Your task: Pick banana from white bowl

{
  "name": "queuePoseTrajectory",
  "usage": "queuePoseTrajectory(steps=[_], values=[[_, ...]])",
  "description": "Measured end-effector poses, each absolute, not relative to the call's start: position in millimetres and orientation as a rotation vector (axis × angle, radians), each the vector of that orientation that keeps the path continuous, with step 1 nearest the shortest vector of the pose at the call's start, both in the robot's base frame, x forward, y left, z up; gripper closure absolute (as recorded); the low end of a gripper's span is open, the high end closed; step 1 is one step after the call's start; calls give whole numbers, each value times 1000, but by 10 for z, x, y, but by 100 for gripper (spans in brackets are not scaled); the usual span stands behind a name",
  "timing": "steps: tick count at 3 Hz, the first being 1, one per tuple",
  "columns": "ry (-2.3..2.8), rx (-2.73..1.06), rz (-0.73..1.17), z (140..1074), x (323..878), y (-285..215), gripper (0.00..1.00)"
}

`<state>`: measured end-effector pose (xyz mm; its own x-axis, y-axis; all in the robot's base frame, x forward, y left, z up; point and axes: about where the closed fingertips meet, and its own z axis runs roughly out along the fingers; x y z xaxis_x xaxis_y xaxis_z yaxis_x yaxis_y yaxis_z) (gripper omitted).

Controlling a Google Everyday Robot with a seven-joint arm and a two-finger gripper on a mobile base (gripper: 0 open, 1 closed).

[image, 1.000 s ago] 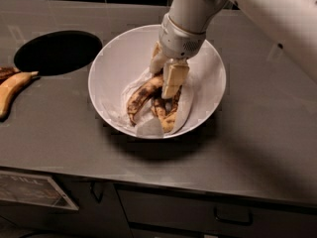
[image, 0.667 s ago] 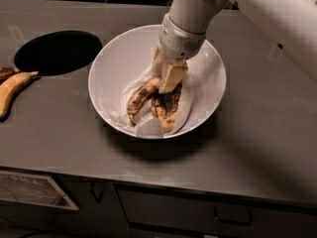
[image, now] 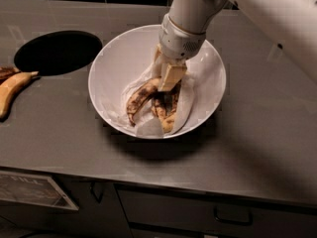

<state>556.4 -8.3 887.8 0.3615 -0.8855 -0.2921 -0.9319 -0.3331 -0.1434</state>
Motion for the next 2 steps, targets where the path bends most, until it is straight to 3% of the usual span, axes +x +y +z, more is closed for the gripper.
queuePoseTrajectory(steps=[2], values=[[1614, -2316, 148, 9196, 5478, -47, 100]])
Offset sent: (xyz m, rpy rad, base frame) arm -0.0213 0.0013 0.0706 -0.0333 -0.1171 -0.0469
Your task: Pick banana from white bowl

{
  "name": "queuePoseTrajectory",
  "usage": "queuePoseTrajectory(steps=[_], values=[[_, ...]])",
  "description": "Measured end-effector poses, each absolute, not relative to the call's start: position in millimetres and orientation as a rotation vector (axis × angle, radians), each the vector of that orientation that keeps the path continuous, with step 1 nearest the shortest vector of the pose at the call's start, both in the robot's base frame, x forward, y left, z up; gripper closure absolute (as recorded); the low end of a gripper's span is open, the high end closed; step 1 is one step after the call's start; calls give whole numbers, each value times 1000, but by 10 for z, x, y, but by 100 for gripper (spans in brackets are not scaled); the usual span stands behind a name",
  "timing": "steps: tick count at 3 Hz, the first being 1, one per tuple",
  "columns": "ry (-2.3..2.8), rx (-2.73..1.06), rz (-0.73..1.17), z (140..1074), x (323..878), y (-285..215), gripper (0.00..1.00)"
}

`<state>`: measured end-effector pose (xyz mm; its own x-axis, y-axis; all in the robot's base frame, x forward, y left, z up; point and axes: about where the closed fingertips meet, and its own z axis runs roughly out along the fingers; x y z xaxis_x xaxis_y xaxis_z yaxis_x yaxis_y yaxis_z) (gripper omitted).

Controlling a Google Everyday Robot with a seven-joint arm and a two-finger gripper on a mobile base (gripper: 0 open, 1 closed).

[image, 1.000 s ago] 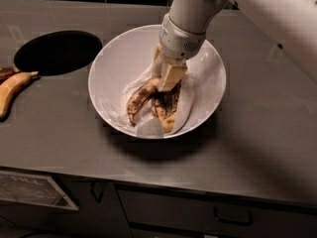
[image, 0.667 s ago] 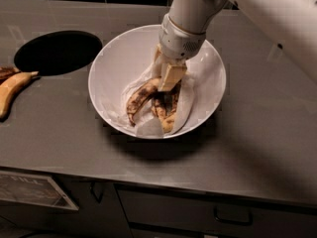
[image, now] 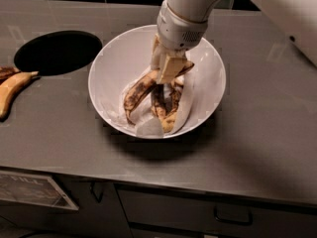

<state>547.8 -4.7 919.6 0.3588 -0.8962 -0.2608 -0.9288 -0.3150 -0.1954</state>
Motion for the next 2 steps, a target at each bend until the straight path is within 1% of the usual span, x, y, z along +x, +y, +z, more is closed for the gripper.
queuePoseTrajectory(steps=[2], values=[[1622, -2244, 1, 9756, 5287, -17, 100]])
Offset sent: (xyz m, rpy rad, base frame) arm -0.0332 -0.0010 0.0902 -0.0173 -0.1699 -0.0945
